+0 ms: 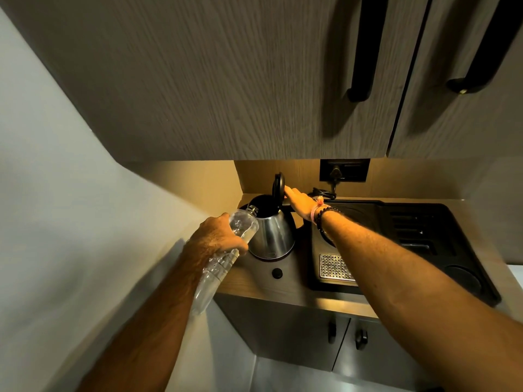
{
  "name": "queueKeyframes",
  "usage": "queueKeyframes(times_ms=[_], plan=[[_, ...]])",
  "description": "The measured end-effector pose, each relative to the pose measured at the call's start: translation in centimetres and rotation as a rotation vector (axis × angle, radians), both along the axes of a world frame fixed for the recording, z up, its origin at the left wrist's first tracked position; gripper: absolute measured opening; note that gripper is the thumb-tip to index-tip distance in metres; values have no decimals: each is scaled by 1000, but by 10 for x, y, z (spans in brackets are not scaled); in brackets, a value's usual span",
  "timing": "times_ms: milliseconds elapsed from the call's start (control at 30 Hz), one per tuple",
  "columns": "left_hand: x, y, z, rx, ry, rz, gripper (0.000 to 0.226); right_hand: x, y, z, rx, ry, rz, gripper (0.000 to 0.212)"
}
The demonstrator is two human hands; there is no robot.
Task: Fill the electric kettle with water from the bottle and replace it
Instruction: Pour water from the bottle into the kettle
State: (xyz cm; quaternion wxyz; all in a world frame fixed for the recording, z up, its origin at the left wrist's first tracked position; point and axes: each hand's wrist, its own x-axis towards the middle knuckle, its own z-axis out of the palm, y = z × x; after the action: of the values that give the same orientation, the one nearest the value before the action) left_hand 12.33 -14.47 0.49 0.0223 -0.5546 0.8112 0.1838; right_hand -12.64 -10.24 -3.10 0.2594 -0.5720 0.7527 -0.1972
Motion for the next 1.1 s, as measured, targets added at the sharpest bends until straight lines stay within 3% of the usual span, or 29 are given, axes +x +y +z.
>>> queueKeyframes(times_ms=[167,500,700,1100], plan=[[0,-1,-3,-14,10,-2,100,0,0,0,0,-19,-6,51],[6,-2,-22,-16,101,47,98,2,1,4,7,-26,0,75],[19,2,-43,-118,325,168,90,2,0,4,7,-61,-13,80],[8,14,-82,-452,817,493,103,4,2,6,24,-72,-45,78]])
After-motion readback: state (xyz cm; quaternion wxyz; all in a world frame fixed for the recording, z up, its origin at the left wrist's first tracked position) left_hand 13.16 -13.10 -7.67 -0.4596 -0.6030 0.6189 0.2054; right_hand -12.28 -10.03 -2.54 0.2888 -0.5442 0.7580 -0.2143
